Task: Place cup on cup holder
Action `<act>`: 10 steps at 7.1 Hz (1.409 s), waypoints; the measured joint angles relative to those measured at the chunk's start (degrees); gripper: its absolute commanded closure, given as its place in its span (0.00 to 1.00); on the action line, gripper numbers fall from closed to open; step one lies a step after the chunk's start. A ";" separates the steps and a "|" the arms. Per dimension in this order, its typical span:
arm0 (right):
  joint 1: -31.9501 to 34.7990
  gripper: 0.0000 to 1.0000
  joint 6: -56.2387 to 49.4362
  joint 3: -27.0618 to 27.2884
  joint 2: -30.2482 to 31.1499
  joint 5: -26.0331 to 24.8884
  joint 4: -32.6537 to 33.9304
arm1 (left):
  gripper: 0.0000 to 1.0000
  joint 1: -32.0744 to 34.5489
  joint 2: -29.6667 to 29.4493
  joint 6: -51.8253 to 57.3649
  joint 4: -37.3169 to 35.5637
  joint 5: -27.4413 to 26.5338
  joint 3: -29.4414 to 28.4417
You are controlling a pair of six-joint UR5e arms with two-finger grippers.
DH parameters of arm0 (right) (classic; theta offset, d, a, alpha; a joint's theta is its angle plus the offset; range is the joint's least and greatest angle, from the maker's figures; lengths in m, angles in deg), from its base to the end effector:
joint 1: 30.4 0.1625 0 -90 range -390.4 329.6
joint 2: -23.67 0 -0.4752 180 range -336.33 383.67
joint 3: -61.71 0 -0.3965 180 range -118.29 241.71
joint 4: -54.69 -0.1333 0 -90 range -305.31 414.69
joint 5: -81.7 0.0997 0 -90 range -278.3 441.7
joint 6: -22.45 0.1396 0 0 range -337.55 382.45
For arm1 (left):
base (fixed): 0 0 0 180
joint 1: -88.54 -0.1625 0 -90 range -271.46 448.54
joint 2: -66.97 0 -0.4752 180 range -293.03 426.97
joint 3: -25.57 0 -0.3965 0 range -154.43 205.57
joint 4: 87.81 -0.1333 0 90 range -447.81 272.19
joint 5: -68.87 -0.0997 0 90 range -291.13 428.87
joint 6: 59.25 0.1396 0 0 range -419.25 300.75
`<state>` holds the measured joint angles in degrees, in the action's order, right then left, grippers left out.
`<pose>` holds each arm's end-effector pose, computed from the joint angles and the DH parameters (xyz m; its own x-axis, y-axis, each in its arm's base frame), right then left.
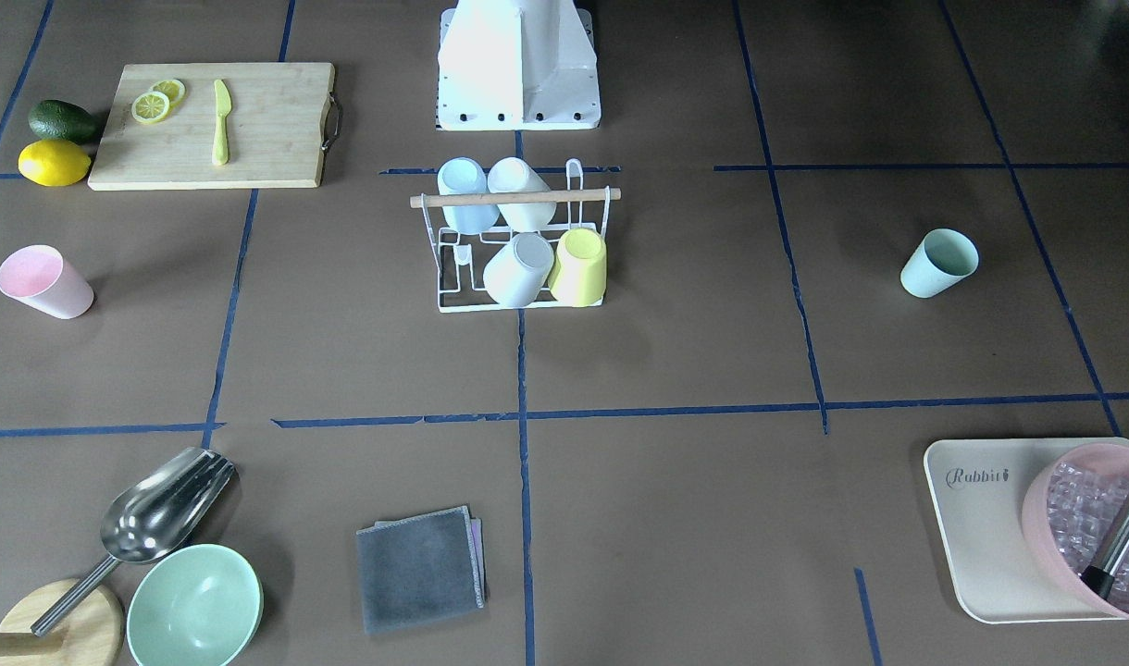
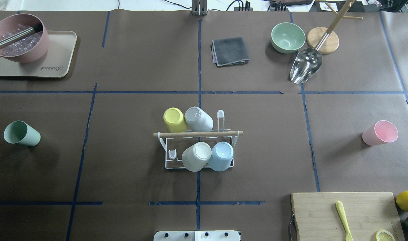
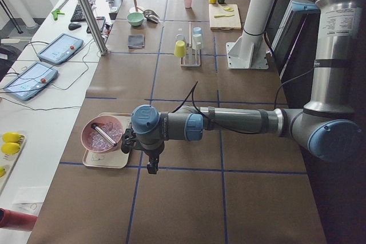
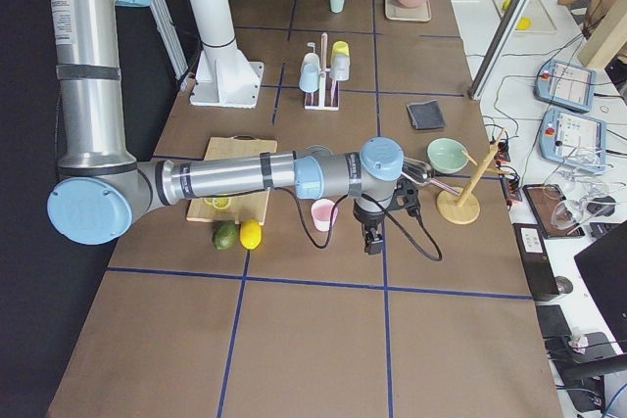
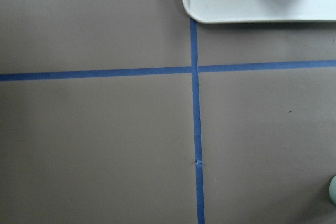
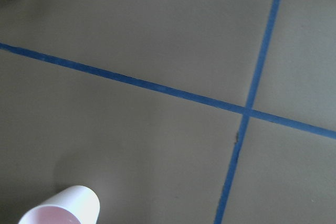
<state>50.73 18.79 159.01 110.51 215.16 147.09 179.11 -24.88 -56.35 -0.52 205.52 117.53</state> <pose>-0.0447 -0.5284 0.6513 0.6911 -0.2692 0.6707 0.1972 0.9631 0.1834 -0.0369 -0.5121 0.7050 0.6862 0.0577 -0.7251 -0.0248 0.9981 0.0560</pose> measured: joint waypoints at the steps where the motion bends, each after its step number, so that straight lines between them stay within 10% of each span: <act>1: -2.93 0.00 -0.07 0.48 -2.63 -0.93 3.61 | 0.00 -0.43 -3.96 -0.06 -5.22 -0.10 0.38; 5: -17.68 0.00 -2.98 -2.52 -16.67 -12.49 22.65 | 0.00 -14.24 -16.33 -0.26 -17.27 -1.94 0.76; 10: -22.89 0.00 -12.21 -10.29 -21.78 -18.71 28.59 | 0.00 -26.51 -19.64 -0.15 -14.33 -5.44 -1.74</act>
<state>27.84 6.58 148.72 88.73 196.44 175.68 152.60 -44.52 -56.50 -14.85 200.08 115.78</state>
